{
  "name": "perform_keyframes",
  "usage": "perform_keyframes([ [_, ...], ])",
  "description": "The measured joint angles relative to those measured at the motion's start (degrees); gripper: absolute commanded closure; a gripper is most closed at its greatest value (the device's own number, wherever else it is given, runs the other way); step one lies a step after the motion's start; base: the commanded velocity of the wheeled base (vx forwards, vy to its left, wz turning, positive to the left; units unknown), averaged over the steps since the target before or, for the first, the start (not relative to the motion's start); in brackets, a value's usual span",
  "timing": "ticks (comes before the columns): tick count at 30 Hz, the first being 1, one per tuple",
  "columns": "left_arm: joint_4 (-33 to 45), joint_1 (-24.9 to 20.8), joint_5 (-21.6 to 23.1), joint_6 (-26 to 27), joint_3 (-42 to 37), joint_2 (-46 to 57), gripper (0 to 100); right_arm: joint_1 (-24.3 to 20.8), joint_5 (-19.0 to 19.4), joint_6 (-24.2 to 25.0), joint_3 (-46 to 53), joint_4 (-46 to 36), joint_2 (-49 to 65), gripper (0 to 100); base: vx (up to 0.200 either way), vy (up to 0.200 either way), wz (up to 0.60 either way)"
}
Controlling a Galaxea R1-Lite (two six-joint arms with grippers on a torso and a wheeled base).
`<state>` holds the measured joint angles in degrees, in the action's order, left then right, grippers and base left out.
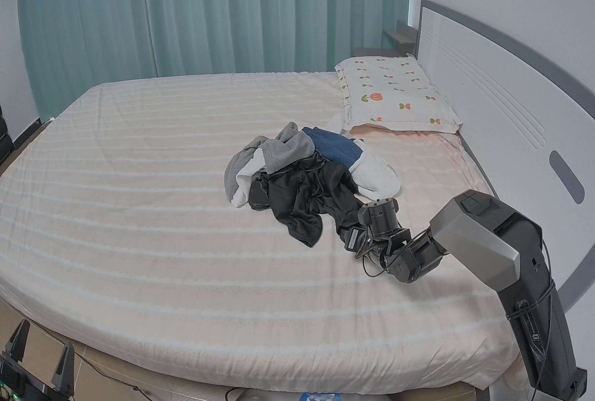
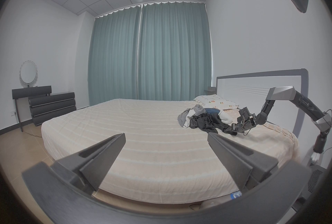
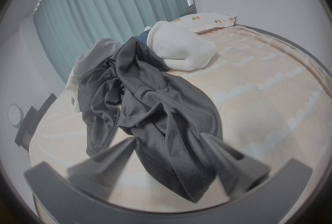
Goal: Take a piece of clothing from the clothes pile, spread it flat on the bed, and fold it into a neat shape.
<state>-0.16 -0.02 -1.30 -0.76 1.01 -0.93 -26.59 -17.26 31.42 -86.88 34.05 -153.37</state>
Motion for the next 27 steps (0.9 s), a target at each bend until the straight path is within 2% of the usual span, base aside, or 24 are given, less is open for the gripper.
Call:
perform_keyframes([
  [10,0.0,0.0,0.0,-0.02,0.0,0.0,0,0.96,-0.06,8.07,0.72,0.84,1.96,100,0.0,0.0,0.0],
  [13,0.0,0.0,0.0,-0.02,0.0,0.0,0,1.48,0.55,10.52,3.97,2.32,4.94,100,0.0,0.0,0.0],
  [20,0.02,-0.02,0.0,-0.02,0.0,0.0,0,1.65,4.33,12.57,20.24,9.0,14.75,100,0.0,0.0,0.0],
  [27,0.0,-0.05,0.0,0.0,0.0,0.0,0,1.16,6.67,13.34,40.08,21.46,25.06,100,0.0,0.0,0.0],
])
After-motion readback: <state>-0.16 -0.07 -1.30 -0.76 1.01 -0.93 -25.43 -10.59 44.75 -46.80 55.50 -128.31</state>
